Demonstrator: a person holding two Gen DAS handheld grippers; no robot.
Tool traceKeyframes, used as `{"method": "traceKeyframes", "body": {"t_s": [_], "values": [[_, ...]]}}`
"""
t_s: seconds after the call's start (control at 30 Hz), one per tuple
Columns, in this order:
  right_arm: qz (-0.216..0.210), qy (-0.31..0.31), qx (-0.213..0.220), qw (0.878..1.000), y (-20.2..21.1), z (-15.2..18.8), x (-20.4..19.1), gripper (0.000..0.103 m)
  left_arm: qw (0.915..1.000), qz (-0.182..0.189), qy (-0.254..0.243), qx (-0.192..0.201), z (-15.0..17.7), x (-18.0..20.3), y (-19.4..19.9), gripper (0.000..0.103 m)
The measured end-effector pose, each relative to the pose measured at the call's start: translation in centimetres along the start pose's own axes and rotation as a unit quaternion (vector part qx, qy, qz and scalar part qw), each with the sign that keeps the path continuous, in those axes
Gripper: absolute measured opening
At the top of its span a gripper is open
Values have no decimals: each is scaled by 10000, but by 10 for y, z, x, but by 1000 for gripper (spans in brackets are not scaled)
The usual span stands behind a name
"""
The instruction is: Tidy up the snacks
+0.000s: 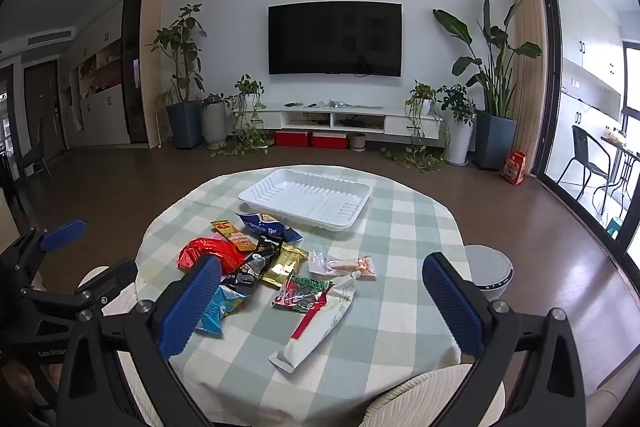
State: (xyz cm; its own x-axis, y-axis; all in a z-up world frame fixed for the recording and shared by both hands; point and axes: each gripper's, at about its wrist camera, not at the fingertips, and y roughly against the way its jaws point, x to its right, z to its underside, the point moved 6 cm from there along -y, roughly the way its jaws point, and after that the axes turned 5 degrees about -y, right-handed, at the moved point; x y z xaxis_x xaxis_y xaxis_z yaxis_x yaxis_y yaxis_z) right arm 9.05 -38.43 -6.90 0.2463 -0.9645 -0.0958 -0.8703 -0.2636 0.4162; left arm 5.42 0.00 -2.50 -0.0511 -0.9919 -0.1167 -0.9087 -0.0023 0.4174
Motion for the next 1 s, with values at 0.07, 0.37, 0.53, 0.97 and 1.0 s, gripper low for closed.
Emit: {"method": "traceKeyframes", "body": {"t_s": [0.07, 0.37, 0.53, 0.97, 1.0], "values": [[-4, -14, 22, 10000, 0, 0, 0, 103, 10000, -7, -6, -13, 0, 0, 0, 102], [-8, -28, -32, 10000, 0, 1, -1, 103, 10000, 2, 3, -30, 0, 0, 0, 102], [-3, -32, -38, 10000, 0, 1, -1, 103, 10000, 1, 4, -49, 0, 0, 0, 102], [-7, -35, -54, 10000, 0, 1, -1, 103, 10000, 2, 3, -58, 1, 0, 0, 102], [-9, -35, -53, 10000, 1, 1, -1, 103, 10000, 0, 5, -55, 0, 0, 0, 102]]}}
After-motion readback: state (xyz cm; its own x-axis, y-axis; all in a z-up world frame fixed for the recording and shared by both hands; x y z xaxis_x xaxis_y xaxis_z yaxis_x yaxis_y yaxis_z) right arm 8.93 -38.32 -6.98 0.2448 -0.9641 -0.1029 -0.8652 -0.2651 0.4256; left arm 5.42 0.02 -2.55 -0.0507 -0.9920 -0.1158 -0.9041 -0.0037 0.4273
